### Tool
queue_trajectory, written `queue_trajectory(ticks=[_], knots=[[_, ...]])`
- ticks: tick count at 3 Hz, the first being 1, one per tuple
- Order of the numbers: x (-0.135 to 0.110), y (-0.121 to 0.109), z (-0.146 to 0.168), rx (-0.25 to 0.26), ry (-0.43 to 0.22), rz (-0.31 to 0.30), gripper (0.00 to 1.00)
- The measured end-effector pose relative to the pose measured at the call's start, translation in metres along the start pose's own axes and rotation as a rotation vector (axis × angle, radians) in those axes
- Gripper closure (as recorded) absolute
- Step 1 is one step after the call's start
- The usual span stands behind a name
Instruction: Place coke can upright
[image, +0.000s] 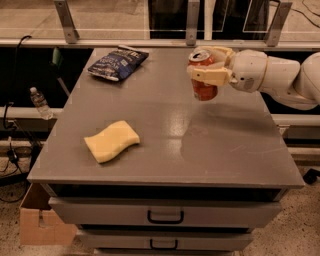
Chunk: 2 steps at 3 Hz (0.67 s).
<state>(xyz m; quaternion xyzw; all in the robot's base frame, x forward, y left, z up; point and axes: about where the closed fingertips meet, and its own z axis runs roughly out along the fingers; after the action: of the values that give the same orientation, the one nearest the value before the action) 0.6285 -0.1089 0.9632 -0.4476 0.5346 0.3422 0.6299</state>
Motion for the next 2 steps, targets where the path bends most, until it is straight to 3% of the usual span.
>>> queue_trajectory(ticks=[2], knots=[[0.0077,0.0105,-0.016,-0.01,-0.091,0.009,1.0]])
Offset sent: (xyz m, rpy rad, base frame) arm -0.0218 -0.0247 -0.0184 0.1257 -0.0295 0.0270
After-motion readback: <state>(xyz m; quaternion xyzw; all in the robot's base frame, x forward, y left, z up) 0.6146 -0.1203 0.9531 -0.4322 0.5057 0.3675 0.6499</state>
